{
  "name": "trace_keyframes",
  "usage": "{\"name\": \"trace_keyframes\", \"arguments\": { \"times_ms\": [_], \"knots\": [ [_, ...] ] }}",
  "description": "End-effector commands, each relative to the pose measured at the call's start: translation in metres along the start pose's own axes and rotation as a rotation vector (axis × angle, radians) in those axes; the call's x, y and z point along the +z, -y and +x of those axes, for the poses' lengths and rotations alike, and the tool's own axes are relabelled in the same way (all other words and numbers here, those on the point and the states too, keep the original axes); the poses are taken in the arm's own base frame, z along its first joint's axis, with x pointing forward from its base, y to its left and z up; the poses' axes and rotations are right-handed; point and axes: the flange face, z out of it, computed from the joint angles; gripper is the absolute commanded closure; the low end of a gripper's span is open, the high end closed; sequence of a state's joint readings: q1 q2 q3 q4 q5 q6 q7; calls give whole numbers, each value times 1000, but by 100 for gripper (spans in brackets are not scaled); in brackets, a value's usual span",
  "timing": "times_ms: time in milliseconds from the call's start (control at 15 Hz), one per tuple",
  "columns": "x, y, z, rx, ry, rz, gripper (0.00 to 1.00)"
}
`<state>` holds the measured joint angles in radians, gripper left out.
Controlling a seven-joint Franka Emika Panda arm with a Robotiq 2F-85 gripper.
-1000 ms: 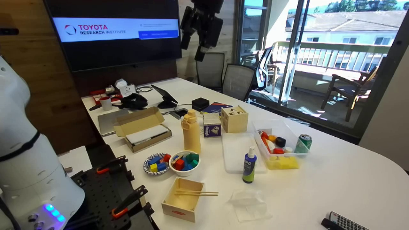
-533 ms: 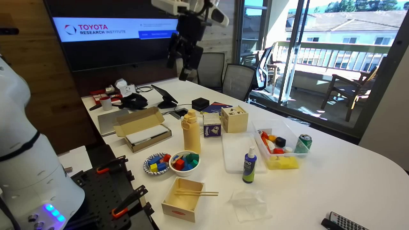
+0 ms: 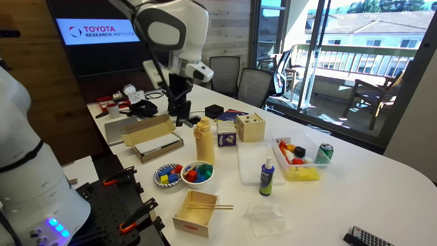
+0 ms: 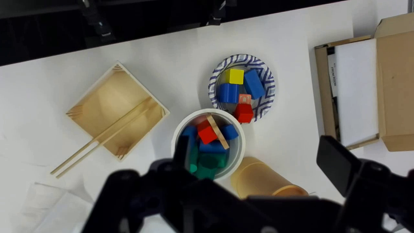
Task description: Pick up the objects from the bowl and put them in the box
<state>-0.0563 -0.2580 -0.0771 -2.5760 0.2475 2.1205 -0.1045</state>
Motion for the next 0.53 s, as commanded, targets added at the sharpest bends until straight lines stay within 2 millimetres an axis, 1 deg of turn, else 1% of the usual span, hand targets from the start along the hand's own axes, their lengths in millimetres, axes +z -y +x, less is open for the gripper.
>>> {"name": "trace_keyframes", "arguments": {
  "times_ms": [0, 67, 200, 333, 467],
  "knots": [
    [64, 7, -15, 38, -18, 15, 0],
    [81, 12, -17, 42, -17, 18, 0],
    [116, 23, -15, 36, -21, 6, 0],
    [143, 34, -10, 36, -21, -7, 0],
    [167, 37, -2, 34, -14, -26, 0]
  ]
}}
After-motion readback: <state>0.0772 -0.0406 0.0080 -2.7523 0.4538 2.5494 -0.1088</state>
